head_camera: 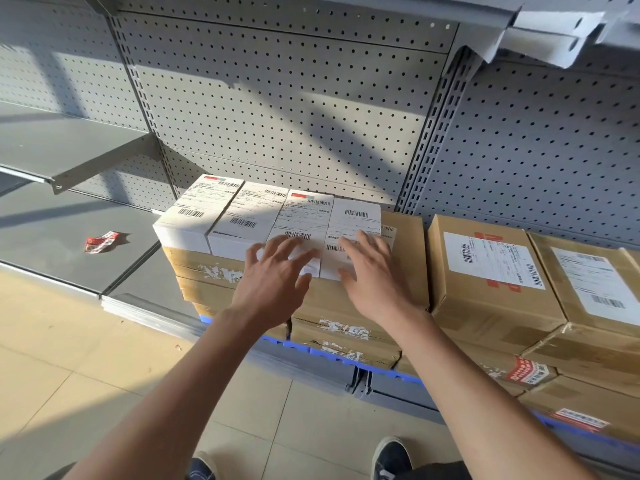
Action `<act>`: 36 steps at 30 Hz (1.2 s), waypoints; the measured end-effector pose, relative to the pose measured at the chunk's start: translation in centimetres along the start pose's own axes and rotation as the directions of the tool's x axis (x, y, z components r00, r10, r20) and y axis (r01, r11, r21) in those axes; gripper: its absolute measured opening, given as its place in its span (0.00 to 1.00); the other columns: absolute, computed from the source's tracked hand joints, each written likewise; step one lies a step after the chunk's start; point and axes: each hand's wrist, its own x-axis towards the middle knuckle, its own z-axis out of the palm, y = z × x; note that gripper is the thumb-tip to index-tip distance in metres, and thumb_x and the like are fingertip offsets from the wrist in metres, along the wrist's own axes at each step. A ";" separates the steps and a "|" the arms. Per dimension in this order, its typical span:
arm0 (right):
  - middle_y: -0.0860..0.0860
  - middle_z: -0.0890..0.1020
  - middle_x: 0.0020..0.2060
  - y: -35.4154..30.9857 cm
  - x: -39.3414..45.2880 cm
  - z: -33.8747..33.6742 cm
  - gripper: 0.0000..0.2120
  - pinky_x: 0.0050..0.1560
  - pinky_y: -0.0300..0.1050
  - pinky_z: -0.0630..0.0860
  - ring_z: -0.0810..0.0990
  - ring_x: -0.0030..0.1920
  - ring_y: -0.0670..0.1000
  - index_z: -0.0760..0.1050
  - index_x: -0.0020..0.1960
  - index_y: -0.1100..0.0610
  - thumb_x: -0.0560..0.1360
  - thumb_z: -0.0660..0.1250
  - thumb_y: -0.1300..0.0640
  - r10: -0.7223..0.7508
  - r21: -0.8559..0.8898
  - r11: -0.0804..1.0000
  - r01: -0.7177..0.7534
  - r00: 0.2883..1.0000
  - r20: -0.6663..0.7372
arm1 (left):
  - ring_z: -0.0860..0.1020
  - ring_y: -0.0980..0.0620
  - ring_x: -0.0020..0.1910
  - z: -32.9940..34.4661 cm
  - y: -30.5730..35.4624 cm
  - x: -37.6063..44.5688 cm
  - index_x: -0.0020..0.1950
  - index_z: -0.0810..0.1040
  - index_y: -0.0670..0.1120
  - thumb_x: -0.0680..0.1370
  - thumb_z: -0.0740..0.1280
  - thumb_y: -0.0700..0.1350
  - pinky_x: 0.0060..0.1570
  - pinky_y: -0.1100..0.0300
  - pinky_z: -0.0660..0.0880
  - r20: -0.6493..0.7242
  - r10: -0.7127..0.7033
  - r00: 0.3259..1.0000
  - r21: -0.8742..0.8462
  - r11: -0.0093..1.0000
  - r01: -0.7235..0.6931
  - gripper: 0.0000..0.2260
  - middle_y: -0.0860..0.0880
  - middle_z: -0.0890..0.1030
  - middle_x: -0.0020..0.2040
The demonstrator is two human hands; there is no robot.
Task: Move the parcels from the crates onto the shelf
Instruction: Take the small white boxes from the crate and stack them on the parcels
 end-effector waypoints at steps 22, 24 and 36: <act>0.48 0.79 0.67 3.0 -15.9 -12.2 0.17 0.64 0.52 0.74 0.75 0.67 0.55 0.75 0.71 0.52 0.83 0.62 0.53 0.231 -0.062 0.968 -0.244 0.958 -0.171 | 0.71 0.47 0.70 -6.8 14.5 -1.4 0.74 0.71 0.53 0.83 0.60 0.56 0.69 0.43 0.66 0.064 0.201 0.977 -0.089 0.977 -0.195 0.20 0.50 0.75 0.71; 0.50 0.79 0.67 3.3 -18.1 -13.5 0.17 0.64 0.51 0.73 0.76 0.66 0.54 0.74 0.71 0.52 0.83 0.62 0.53 0.279 -0.069 0.954 -0.293 0.946 -0.167 | 0.72 0.46 0.69 -7.3 16.2 -1.6 0.73 0.72 0.53 0.83 0.60 0.56 0.68 0.43 0.67 0.069 0.246 0.967 -0.103 0.966 -0.239 0.19 0.50 0.77 0.69; 0.57 0.77 0.68 10.3 -32.7 -18.9 0.20 0.63 0.51 0.72 0.73 0.68 0.58 0.69 0.76 0.45 0.84 0.59 0.49 0.553 -0.042 0.823 -0.567 0.815 -0.174 | 0.71 0.44 0.72 -7.8 31.5 -5.3 0.77 0.67 0.55 0.83 0.59 0.56 0.71 0.44 0.66 0.149 0.464 0.873 -0.154 0.883 -0.443 0.22 0.49 0.73 0.74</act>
